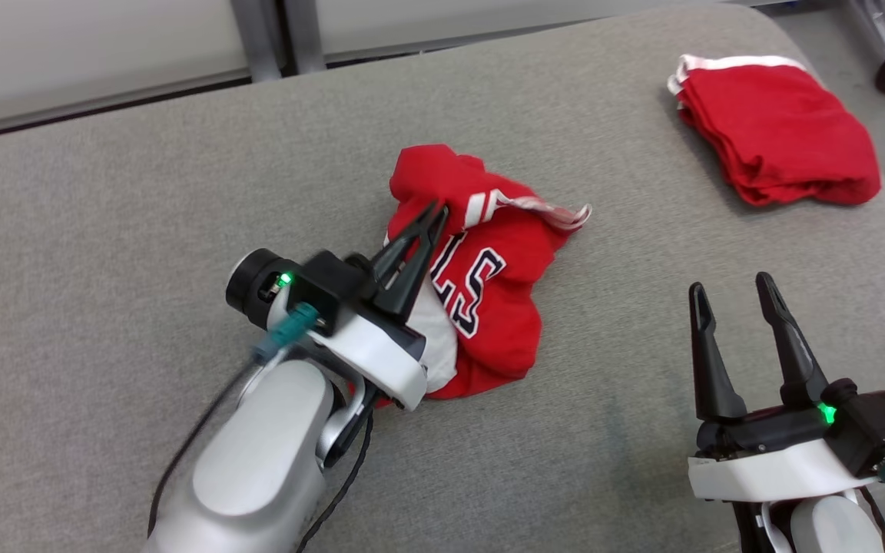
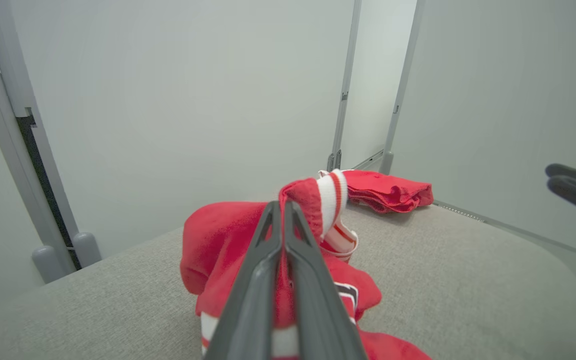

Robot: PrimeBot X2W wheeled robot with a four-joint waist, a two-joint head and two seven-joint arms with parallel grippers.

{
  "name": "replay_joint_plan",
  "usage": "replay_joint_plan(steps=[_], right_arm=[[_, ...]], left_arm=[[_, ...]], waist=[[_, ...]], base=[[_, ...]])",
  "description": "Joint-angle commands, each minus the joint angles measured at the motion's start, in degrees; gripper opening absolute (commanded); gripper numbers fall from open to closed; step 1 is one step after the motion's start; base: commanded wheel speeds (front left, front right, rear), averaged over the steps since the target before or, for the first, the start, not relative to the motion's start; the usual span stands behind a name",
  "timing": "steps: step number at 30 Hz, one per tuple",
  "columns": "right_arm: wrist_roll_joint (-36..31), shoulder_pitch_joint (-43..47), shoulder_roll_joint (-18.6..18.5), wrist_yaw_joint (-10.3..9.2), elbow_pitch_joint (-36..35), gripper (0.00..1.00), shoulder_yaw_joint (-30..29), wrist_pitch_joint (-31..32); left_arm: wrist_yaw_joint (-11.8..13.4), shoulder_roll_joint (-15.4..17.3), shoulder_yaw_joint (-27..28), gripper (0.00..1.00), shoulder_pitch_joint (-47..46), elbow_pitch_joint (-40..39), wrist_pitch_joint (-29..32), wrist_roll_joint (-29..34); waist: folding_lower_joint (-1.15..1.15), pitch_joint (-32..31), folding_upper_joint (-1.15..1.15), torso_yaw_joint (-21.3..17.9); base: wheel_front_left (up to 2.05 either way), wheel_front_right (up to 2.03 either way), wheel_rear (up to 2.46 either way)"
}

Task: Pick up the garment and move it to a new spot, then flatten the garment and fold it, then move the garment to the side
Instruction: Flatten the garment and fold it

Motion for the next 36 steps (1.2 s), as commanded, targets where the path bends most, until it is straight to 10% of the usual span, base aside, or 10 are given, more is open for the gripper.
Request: replay_joint_plan(steps=[1,10,19,27,36], right_arm=[[0.44,0.36,-0.03,-0.13,0.21,1.00,0.07,-0.04],[3.45,1.74,0.11,-0.12,0.32,1.00,1.43,-0.04],[4.03,3.96,0.14,-0.13,-0.11,1.00,0.20,-0.04],[4.19,4.56,0.14,-0.12,-1.34,1.00,-2.56,-0.04],[3.40,5.51,0.11,-0.13,-1.19,1.00,-4.34,-0.04]], left_arm=[[-0.44,0.23,0.36,0.00,-1.48,-0.12,0.00,-3.17],[-0.48,-0.08,-2.47,0.00,-18.13,-5.04,11.13,-41.86],[13.03,0.02,-6.65,0.00,-40.87,-3.74,2.81,-64.13],[17.72,0.00,-8.93,0.00,-37.70,2.83,0.00,-67.62],[16.33,11.69,0.41,0.00,-5.11,-0.26,-0.09,-62.91]], waist=[[0.00,-1.72,0.00,-1.58],[0.00,-6.37,0.00,-7.36],[0.00,-8.58,0.00,-8.77],[0.00,-7.81,0.00,-4.74],[0.00,-6.22,0.00,1.22]], base=[[0.00,0.00,0.00],[0.00,0.00,0.00],[0.00,0.00,0.00],[0.00,0.00,0.00],[0.00,0.00,0.00]])
